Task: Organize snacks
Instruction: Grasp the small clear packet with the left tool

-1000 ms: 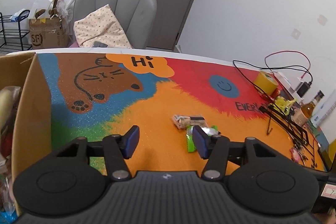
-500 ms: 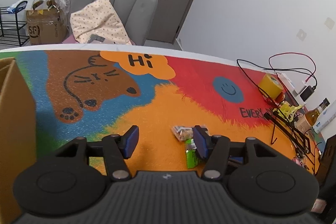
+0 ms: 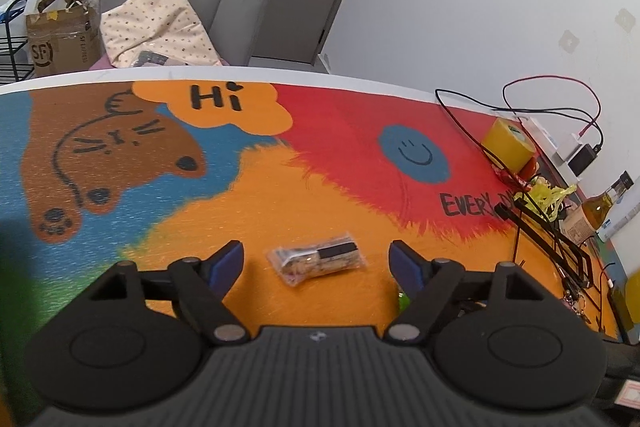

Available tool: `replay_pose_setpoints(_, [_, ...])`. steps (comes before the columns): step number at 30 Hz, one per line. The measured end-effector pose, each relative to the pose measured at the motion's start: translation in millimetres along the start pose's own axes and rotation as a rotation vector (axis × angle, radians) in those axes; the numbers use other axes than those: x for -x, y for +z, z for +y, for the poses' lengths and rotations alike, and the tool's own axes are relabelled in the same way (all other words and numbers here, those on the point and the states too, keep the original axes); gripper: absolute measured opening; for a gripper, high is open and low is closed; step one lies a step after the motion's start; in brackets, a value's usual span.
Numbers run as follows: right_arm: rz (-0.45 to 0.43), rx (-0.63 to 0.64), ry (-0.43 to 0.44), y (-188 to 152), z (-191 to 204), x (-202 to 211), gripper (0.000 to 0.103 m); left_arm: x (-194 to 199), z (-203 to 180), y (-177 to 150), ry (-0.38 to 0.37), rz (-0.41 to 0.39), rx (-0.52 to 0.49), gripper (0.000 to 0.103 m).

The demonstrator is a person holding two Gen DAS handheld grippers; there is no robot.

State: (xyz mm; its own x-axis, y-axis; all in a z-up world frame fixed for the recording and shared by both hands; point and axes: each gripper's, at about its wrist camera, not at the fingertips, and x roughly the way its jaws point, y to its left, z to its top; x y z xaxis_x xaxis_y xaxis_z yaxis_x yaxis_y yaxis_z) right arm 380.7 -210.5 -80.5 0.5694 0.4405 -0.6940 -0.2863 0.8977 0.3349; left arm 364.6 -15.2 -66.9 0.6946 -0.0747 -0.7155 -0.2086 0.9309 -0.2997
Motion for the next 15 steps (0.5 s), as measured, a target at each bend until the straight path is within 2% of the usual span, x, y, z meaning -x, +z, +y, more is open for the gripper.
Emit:
replay_pose_setpoints(6, [-0.011, -0.022, -0.024, -1, -9, 4, 0.031, -21, -6, -4, 0.013, 0.011, -0.018, 0.079])
replay_pose_setpoints(10, [-0.017, -0.030, -0.029, -2, -9, 5, 0.031, -24, -12, -8, 0.048, -0.019, -0.058, 0.078])
replay_pose_setpoints(12, [-0.018, -0.035, -0.030, -2, -8, 5, 0.031, -23, -14, -9, 0.065, -0.023, -0.076, 0.071])
replay_pose_setpoints(14, [-0.018, -0.032, -0.029, -3, -4, 5, 0.031, -20, -12, -11, 0.077, -0.029, -0.083, 0.055])
replay_pose_setpoints(15, [-0.019, -0.030, -0.026, -4, -3, 5, 0.031, -19, -11, -11, 0.067, -0.029, -0.083, 0.052])
